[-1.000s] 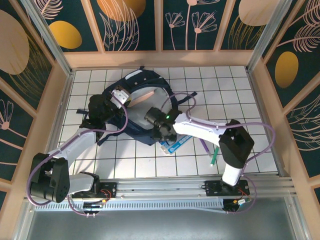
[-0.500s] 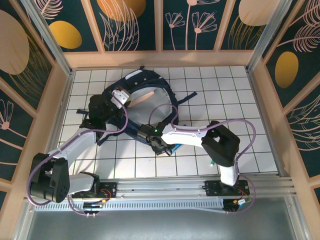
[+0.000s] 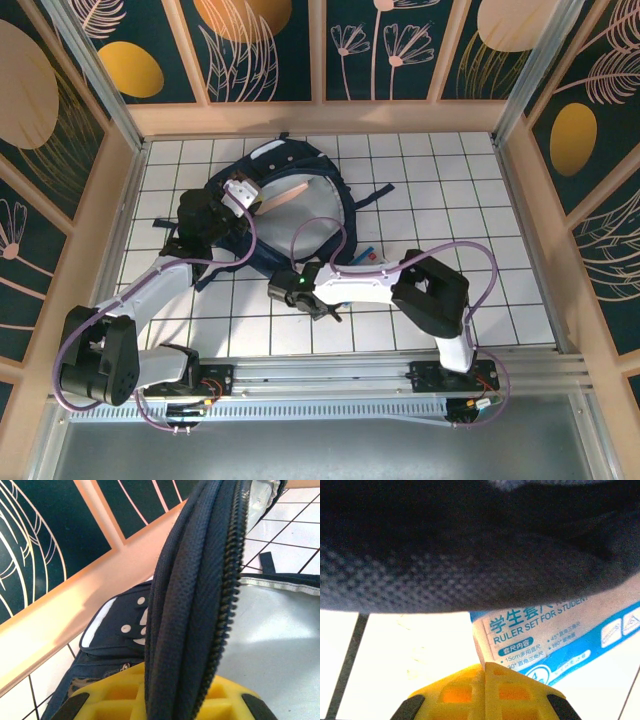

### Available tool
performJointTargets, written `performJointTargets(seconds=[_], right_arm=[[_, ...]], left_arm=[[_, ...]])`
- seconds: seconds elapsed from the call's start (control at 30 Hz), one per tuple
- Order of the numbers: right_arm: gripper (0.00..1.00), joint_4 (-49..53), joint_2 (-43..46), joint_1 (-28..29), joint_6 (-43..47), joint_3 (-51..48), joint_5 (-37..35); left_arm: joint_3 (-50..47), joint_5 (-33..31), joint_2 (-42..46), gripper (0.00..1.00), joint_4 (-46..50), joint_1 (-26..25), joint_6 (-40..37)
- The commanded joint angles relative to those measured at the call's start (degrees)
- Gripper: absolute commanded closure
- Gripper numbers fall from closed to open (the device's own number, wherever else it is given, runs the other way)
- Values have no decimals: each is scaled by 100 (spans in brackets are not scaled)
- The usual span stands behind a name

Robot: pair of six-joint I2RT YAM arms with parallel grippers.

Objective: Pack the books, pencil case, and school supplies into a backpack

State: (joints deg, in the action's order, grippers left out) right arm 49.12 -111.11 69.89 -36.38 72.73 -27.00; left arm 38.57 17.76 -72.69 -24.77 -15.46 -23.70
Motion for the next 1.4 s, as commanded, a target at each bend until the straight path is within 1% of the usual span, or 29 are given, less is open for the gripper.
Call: performJointTargets(seconds=[0.0,0.2,0.33,0.4,0.47,0.6,0.67,0.73,0.8,0.9,1.0,1.03,1.13,1.23,1.27,1.33,1.37], right_arm=[[100,494,455,59,-352,119,-776],[100,1987,1264,227,-1583,1075,-1368],[100,2580,1792,178,-1841,1625,-1478],[100,2566,1910,-24,-1770,1826,-1333],[100,2024,2006,-292,-1101,1947,-967],[100,769,2103,-682,115,2029,-715],[100,155,2059,-1072,489,2060,-273],[100,-600,1958,-1377,986,2029,350],[100,-1143,1742,-1396,1513,2010,607],[100,-1282,1115,-1258,1974,2120,499],[100,-1546,507,-1033,2519,2173,590],[100,-1703,349,-1005,2708,2197,717],[100,-2016,12,-980,3124,2257,937],[100,-2195,-177,-933,3433,2204,1013],[95,-2235,-191,-926,3445,2132,979],[75,-2308,-155,-946,3524,1947,1040],[69,-2332,-106,-951,3532,1841,946]], left_arm=[[-7,-71,97,100,-174,-12,99],[59,62,156,100,-140,-16,139],[121,170,126,100,-175,-17,102],[172,230,56,100,-175,-18,115],[232,338,-10,100,-176,-17,153],[265,527,-81,100,-293,-13,327],[298,624,-104,100,-315,-17,468],[335,729,-119,100,-301,-14,604],[372,750,-132,100,-298,-18,739],[476,719,-152,100,-181,-18,914],[609,803,-158,100,-27,-16,1005],[617,807,-157,100,-20,-18,1032],[593,782,-141,100,-104,-18,1135],[605,756,-141,100,-112,-16,1216],[617,731,-141,100,-112,-14,1225],[619,695,-157,100,-111,-16,1254],[626,684,-173,100,-114,-11,1264]])
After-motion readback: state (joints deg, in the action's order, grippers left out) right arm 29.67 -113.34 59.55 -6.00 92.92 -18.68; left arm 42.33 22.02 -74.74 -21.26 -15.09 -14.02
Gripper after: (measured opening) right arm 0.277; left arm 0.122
